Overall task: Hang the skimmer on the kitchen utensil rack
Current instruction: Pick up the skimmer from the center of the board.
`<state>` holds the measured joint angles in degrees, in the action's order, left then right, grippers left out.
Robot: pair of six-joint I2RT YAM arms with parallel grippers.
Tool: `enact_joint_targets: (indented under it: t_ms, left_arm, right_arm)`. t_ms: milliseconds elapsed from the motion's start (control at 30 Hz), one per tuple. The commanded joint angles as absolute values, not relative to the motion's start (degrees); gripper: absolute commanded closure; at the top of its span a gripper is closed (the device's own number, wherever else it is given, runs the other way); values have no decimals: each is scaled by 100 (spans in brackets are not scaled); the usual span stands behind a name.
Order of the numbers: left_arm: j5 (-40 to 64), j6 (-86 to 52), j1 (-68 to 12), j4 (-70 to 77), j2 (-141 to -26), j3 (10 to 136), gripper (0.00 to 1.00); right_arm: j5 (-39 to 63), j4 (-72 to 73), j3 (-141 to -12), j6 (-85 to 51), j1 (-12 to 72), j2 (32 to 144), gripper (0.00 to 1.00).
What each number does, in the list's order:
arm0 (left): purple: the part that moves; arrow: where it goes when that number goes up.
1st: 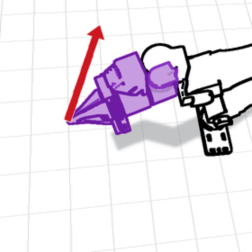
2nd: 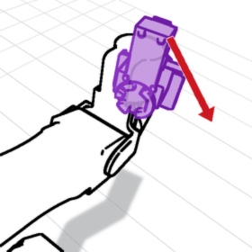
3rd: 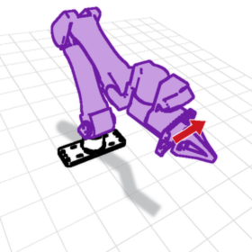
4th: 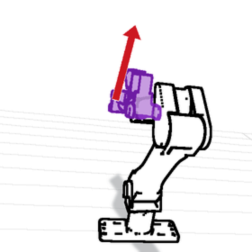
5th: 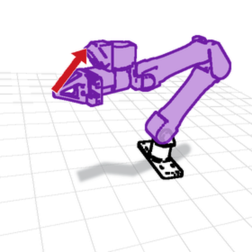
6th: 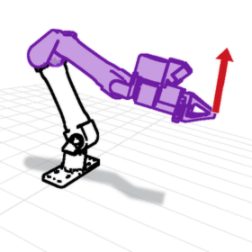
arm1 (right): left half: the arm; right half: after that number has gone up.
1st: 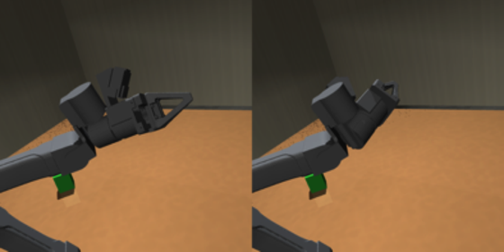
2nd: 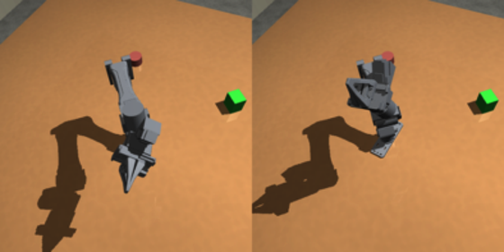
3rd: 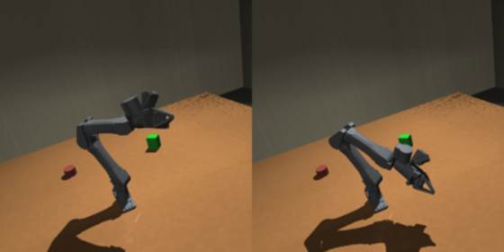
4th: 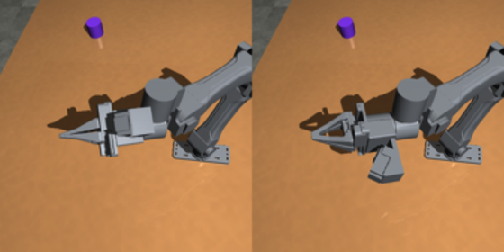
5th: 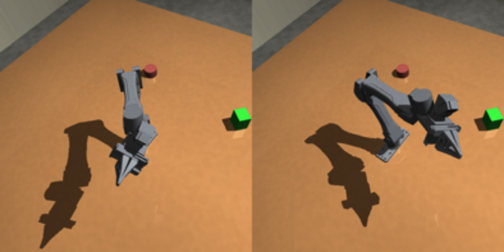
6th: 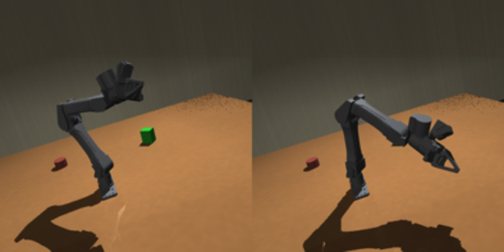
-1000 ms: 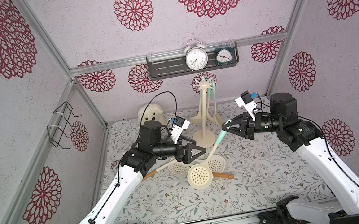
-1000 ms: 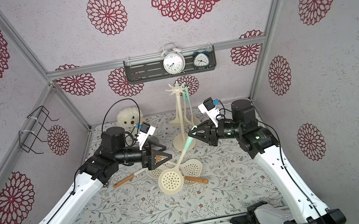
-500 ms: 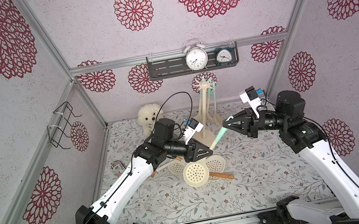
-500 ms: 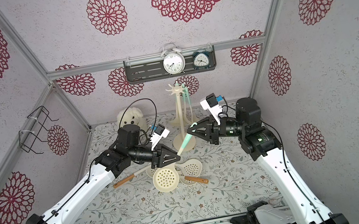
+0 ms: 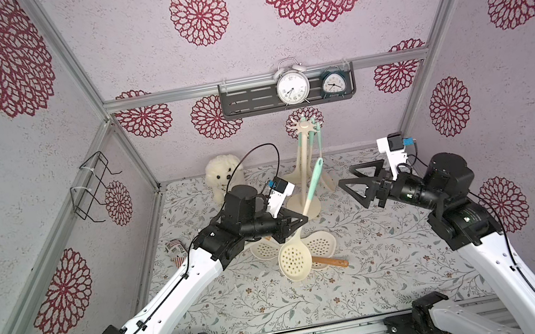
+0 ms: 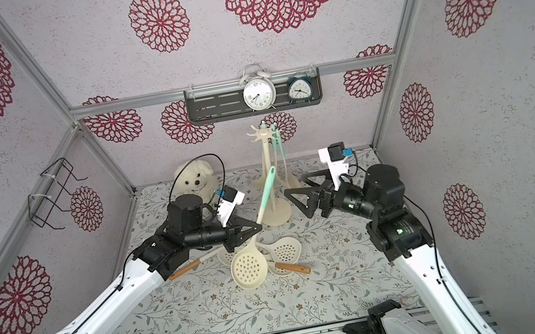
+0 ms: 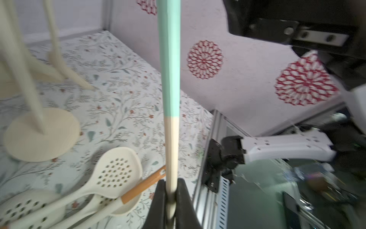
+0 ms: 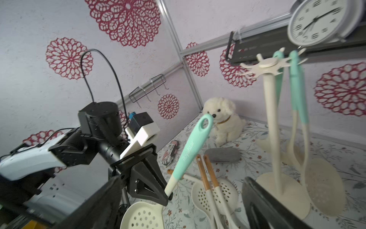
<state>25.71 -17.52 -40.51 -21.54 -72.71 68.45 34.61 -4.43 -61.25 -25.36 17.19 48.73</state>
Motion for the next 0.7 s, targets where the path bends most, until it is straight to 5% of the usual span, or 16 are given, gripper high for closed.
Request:
enact_joint_targets:
  t_ms: [0, 100, 300, 667]
  left_arm:
    - [316, -2221, -4438, -1716, -6938, 6691, 100]
    - [-199, -2379, -4608, -1267, -6785, 6451, 100]
    - [-655, -2475, -4846, -922, -6769, 6320, 100]
    - [-595, -2589, -5004, -704, -6882, 6319, 100]
  right_arm:
    - [1504, 243, -5844, -3090, 2218, 4547, 6]
    - [79, 196, -5757, -2894, 3220, 4467, 13]
    - [-1135, 622, -5774, -2872, 4575, 4992, 17]
    - [-668, 1484, -6054, -3101, 4904, 6238, 37]
